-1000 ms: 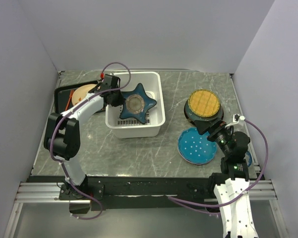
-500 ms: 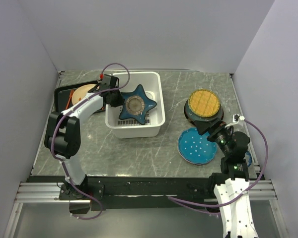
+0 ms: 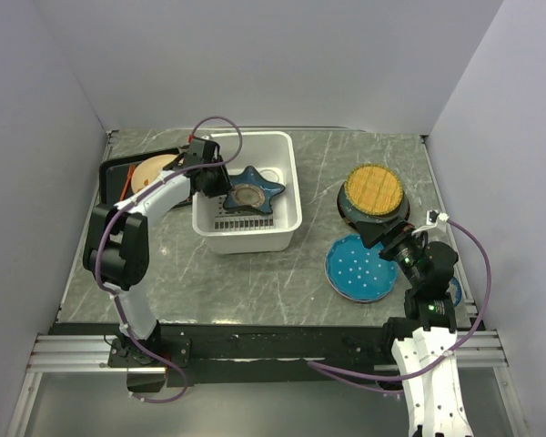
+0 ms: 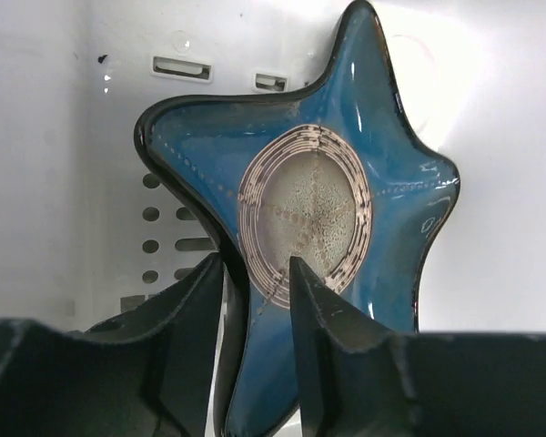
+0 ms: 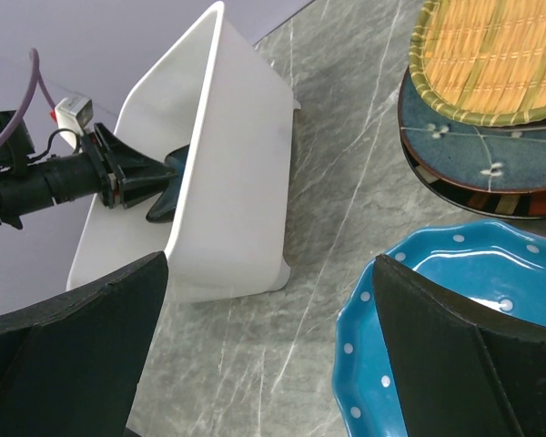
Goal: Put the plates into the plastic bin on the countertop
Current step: Place the plate in the plastic bin.
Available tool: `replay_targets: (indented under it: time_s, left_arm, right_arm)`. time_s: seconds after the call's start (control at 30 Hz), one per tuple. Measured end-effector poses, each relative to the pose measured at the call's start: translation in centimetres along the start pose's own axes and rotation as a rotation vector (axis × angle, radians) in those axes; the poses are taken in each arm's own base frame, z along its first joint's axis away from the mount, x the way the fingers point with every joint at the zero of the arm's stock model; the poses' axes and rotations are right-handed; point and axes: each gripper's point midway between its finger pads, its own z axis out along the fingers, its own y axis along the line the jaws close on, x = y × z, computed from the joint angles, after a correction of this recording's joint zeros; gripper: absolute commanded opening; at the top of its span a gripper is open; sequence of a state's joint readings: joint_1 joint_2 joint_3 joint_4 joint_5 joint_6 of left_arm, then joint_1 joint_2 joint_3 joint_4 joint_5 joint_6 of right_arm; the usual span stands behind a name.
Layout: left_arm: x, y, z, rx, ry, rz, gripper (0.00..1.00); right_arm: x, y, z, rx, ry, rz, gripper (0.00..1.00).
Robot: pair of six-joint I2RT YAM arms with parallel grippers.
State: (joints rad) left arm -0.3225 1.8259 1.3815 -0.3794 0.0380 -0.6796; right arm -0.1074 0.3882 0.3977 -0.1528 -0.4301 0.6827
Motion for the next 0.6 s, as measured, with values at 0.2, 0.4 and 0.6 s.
replay_targets:
  time_s: [0.2,0.4,0.6]
  left_arm:
    - [0.0,-0.3,0.0,0.012,-0.001,0.021,0.57]
    - [-0.7,-1.7,-1.1,0.076,-0.023,0.017,0.76]
    - [-2.6,-2.7,-4.8,0.116,-0.098,0.009,0.82]
  right_arm:
    - [0.0,0.0,0.0,0.000,0.001,0.000,1.00]
    - [0.0,0.0,0.0,0.000,0.001,0.000,1.00]
    - [0.0,0.0,0.0,0.000,0.001,0.001,1.00]
